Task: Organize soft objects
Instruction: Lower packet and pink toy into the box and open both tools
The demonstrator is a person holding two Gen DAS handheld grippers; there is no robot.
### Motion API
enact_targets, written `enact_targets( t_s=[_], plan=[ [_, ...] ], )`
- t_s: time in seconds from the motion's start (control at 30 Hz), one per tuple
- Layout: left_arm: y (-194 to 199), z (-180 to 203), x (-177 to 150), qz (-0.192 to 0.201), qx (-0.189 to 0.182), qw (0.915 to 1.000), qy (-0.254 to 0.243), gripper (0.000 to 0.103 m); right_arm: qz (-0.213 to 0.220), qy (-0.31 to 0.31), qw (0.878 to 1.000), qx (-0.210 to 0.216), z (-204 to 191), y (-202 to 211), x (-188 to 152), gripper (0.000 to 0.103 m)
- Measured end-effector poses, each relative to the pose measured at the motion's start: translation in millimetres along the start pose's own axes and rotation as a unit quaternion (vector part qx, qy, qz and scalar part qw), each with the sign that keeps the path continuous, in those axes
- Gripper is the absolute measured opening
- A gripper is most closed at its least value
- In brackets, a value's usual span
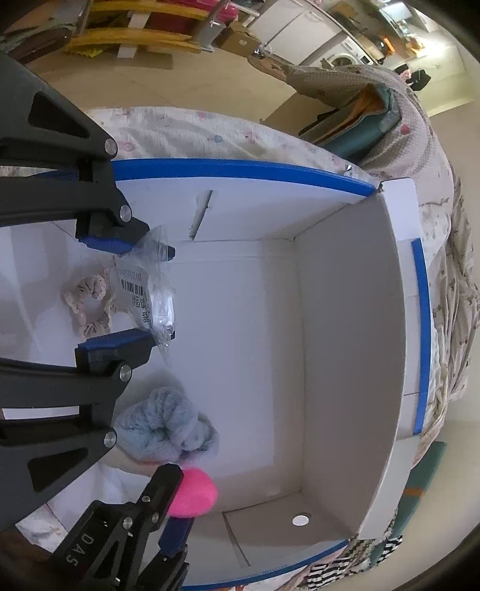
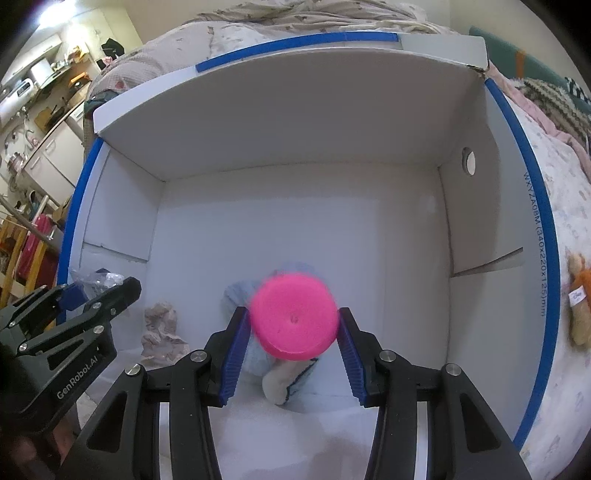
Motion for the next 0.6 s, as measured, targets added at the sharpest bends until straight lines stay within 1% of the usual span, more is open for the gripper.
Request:
enact_targets(
  t_s=[0.1,0.13,0.27,0.33,0.47,0.5,0.53,0.57,0.6],
  plan=[
    [-2.1,-0.2,-1.7,-0.005,0.001,1.0,-0.004,0.036,0.005,0.003,1.0,-0.001,-0.8,1.2,2.0,0.051],
    [-2.6,-0.4,-2.3,-0.006,0.0,1.0,-0.003,0.04,0.006,0.002,1.0,0.0,-0.5,1.9,2.4,0.052],
    [-2.3,-0.4,-2.6,-0.006,0.001,1.0,-0.003,0.047,0.009,0.0,1.0,0.002,0.2,3.3,2.2,0.057],
    [-1.7,0.8,-2.0,-0.004,0.003,1.0,-0.005,0.055,0.011,-0.001,1.0,0.004,-0.6,3.4,3.1,0.06],
    [-1.1,-1.0,-1.7,-0.004,0.001,1.0,-0.001,0.061,0.02,-0.005,1.0,0.011,-0.9,6.5,7.1,0.068],
    [-1.2,-1.5,-1.1,-0.004,0.001,1.0,0.0,0.063,0.023,-0.007,1.0,0.013,-0.9,7.7,7.9,0.073],
    [-1.0,-2.0,-0.6,-0.004,0.001,1.0,0.002,0.065,0.028,-0.009,0.999,0.016,-0.9,8.9,9.0,0.081],
    [-0.5,-2.4,0.0,-0.003,0.0,1.0,0.004,0.065,0.032,-0.011,0.999,0.018,-0.9,10.4,10.0,0.087],
    [0.5,-3.0,0.8,-0.001,-0.001,1.0,0.007,0.066,0.038,-0.013,0.999,0.017,-0.9,12.0,11.4,0.099]
  ],
)
Point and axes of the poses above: each gripper's, at about its wrist camera, not at the fingertips, and y roughly against the way its jaws point, z to its right, x to its top, the point moved 3 cm from there along -y, roughly the way its jaws point, and after that the axes turned 9 degrees about z, right-handed, at the moved point
